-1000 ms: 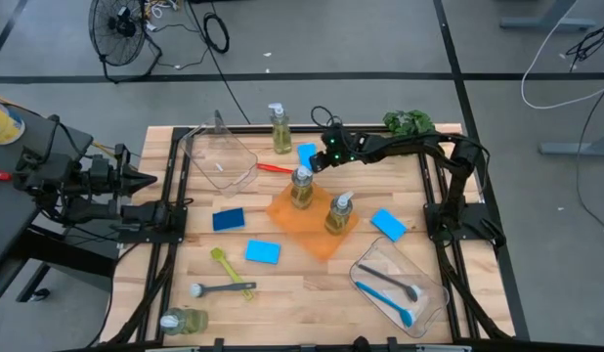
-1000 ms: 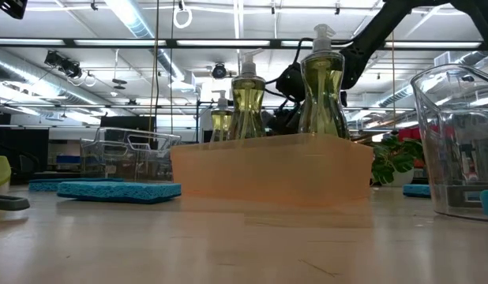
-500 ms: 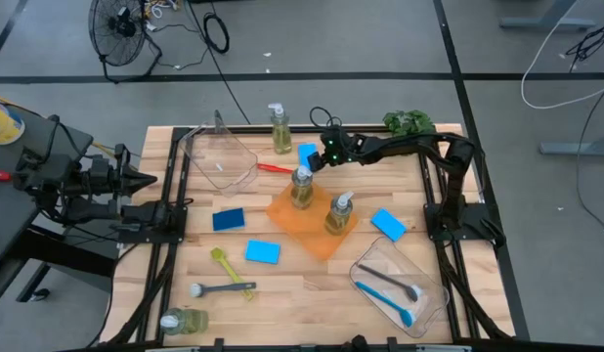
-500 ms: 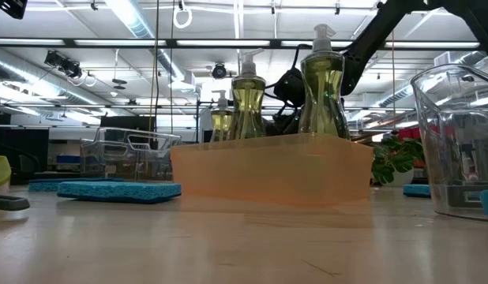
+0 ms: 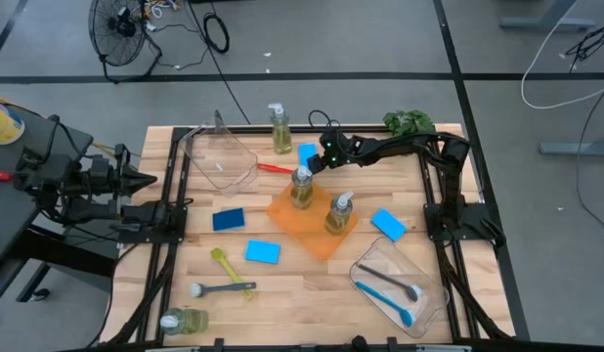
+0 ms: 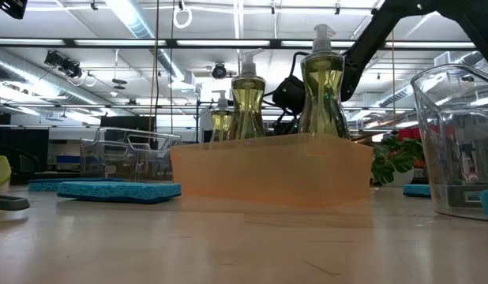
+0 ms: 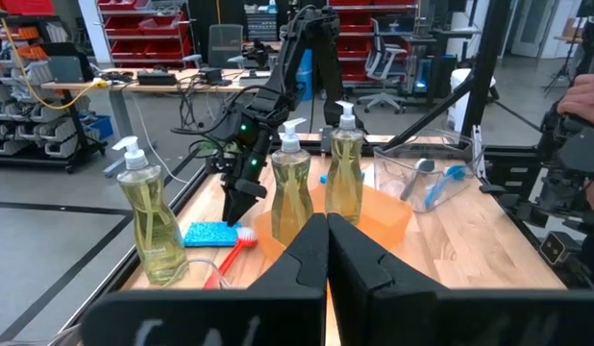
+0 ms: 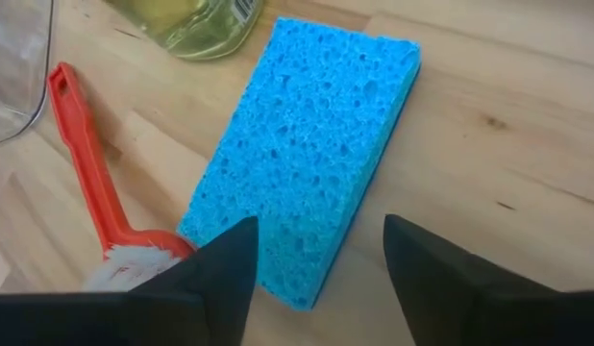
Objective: Pick & Place Kitchen Sink Supplies
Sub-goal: Put the blue sponge into the top transparent bin
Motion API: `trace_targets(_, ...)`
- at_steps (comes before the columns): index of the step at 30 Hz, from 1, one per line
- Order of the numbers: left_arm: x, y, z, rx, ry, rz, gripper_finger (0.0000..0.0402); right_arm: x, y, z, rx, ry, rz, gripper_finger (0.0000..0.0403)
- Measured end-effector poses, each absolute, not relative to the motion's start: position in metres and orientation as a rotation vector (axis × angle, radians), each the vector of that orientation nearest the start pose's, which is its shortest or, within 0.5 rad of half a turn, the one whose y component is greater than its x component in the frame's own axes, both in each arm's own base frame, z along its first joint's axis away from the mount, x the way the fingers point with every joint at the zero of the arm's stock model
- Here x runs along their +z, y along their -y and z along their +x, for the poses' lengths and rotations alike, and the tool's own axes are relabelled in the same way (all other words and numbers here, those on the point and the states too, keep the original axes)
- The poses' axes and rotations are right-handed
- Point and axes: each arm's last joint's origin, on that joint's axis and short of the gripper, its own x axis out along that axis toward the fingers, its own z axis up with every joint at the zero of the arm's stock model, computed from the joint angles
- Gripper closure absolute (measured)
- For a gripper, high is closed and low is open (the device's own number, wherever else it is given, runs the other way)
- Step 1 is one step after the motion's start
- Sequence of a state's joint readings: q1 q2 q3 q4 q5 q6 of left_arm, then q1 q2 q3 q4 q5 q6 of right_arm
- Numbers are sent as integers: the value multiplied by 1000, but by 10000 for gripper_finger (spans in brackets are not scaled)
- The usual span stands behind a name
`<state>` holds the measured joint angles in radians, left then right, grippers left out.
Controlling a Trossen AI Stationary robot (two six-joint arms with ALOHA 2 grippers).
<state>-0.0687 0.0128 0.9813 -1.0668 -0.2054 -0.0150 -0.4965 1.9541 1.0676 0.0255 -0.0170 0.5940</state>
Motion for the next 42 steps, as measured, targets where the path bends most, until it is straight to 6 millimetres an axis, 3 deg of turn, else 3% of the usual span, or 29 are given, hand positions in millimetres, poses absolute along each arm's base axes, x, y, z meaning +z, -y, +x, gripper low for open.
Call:
trace_targets(4,333,-10,-58,137,-96,-1,399,123,182,337,-699,-684,786,243)
trace_targets(12,333,-10,-58,138,-96,-1,399,123,182,337,-703,-681,793,392)
trace_targets(22,333,-10,-58,137,-96,-2,399,124,185,334,-703,-681,847,401)
trace_targets(42,333,-10,-58,137,-96,-1,399,172,187,319,-761,-598,767,403)
